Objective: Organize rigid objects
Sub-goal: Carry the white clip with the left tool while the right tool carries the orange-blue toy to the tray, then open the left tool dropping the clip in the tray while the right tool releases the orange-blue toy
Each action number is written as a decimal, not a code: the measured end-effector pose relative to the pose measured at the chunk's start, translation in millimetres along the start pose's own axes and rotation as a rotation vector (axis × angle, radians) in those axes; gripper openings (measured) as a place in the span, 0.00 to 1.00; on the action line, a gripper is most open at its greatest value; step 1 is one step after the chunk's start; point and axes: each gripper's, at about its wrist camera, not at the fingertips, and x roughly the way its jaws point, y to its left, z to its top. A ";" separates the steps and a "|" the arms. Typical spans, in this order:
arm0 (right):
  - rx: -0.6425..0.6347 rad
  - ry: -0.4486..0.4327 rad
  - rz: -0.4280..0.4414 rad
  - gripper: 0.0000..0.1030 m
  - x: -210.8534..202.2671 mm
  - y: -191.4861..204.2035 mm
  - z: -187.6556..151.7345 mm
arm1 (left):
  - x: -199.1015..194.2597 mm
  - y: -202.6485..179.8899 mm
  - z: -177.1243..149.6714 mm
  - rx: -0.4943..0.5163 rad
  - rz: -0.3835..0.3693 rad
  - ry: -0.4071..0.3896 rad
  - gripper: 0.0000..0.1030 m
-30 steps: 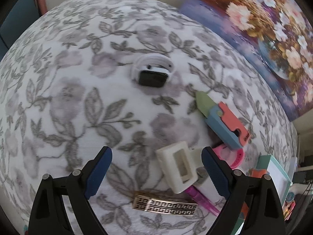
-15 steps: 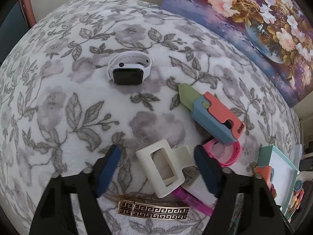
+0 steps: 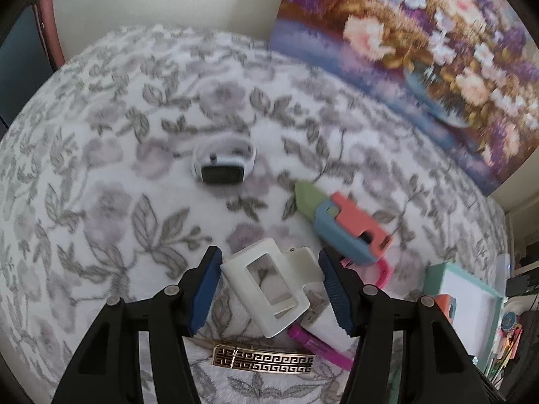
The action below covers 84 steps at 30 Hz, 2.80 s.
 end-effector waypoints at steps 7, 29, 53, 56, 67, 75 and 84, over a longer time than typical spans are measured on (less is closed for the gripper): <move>0.025 -0.083 0.002 0.44 -36.1 -7.6 5.4 | -45.9 -11.2 11.7 0.019 -0.049 -0.080 0.59; 0.211 -0.124 -0.155 0.44 -70.0 -115.9 10.2 | -82.8 -122.9 -39.6 0.246 -0.167 -0.064 0.59; 0.306 -0.108 -0.173 0.44 -73.9 -177.8 7.0 | -34.6 -215.0 -110.6 0.480 -0.164 0.089 0.60; 0.305 -0.084 -0.178 0.45 -65.9 -178.6 5.3 | -30.0 -218.2 -114.4 0.498 -0.149 0.094 0.60; 0.317 -0.042 -0.187 0.45 -54.0 -183.0 2.7 | -16.0 -220.0 -119.7 0.521 -0.113 0.116 0.60; 0.323 -0.018 -0.198 0.45 -46.7 -185.9 2.3 | -11.5 -221.4 -121.5 0.533 -0.098 0.127 0.60; 0.359 -0.021 -0.179 0.47 -57.2 -185.2 3.5 | -17.5 -218.7 -117.0 0.521 -0.123 0.133 0.60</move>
